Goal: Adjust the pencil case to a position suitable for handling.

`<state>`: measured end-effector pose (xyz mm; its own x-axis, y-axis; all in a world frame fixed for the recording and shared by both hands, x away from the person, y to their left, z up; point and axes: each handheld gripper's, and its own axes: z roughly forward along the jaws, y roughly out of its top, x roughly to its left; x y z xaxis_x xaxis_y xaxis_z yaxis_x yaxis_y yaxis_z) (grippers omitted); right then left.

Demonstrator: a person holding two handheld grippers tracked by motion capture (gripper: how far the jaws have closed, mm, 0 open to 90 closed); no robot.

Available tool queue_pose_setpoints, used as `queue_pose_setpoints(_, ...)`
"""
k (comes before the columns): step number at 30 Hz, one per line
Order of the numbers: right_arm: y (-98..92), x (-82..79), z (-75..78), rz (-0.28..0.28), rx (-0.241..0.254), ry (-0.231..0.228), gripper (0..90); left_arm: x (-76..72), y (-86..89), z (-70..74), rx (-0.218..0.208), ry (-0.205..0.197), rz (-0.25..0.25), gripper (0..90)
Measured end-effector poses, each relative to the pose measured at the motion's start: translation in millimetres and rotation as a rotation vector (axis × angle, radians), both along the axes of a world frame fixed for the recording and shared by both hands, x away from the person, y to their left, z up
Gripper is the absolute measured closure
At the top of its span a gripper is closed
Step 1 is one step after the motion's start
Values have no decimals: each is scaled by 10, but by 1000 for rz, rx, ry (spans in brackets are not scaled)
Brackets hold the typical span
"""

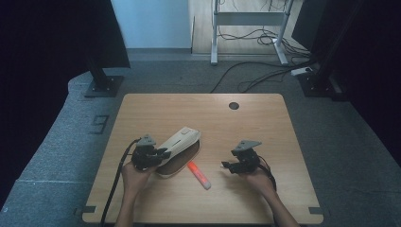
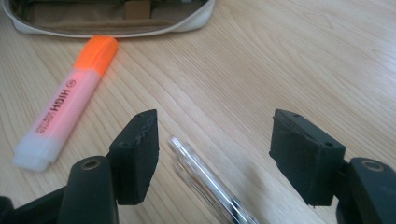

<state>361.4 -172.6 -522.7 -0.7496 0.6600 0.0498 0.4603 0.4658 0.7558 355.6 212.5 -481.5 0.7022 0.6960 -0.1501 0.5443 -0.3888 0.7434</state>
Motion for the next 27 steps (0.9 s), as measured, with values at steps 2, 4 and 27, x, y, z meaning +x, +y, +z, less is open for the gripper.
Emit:
queue_pose_setpoints(2,-36,-6,6,-3,-4,-2,331,2,1,-1,0,1,-1,726)
queue_pose_setpoints(4,-68,-10,9,-6,-7,-4,341,3,3,-1,-1,1,-1,726)
queue_pose_setpoints(27,-589,-66,-41,-41,-33,24,443,9,7,-4,-4,3,-2,727)
